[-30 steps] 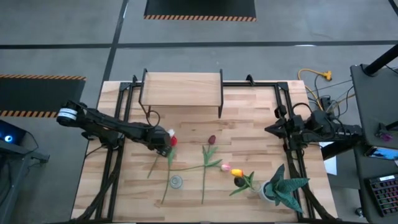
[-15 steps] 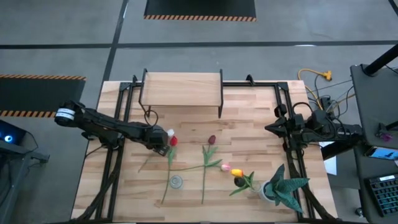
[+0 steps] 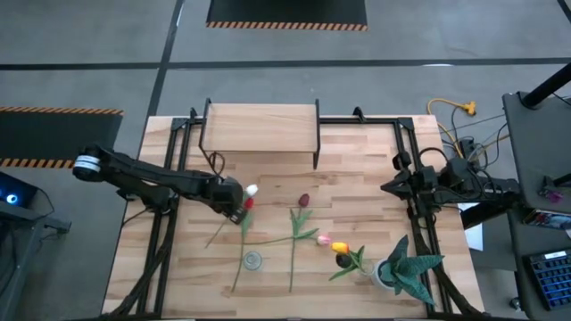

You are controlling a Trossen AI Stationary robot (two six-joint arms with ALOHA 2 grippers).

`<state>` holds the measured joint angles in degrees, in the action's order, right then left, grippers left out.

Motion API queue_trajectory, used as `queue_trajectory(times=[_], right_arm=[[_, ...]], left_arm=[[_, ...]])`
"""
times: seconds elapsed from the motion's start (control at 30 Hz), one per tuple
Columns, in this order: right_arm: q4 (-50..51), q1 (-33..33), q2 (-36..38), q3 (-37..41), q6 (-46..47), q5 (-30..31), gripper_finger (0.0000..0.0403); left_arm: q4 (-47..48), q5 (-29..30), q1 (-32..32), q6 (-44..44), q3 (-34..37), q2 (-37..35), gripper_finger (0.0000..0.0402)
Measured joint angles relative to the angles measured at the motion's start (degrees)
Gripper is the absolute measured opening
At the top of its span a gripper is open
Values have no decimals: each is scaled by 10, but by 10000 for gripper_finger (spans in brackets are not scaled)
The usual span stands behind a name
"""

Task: Pick and place flowers into a vace then onto a shelf
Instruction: Put the white flower into the left transparent vase

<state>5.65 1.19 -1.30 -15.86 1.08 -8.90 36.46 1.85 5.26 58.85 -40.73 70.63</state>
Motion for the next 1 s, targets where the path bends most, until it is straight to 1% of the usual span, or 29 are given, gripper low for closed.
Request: queue_trajectory(times=[0.17,0.33,0.5,0.63,0.77,0.87,1.0], right_arm=[[-19,0,13,53,29,-2,8],[-115,0,9,103,38,-1,8],[-187,0,9,142,49,0,8],[-191,0,8,154,87,10,8],[-197,0,9,153,76,14,8],[-197,0,6,153,62,19,8],[-192,0,3,153,67,57,8]], left_arm=[[1,40,0,-15,-25,-40,8],[2,71,0,-42,-44,-76,8],[-14,76,0,-63,-45,-110,8],[-28,76,0,-82,-45,-134,8],[-54,75,0,-110,-45,-158,8],[-85,76,0,-136,-45,-176,8],[-160,75,0,-174,-45,-194,8]])
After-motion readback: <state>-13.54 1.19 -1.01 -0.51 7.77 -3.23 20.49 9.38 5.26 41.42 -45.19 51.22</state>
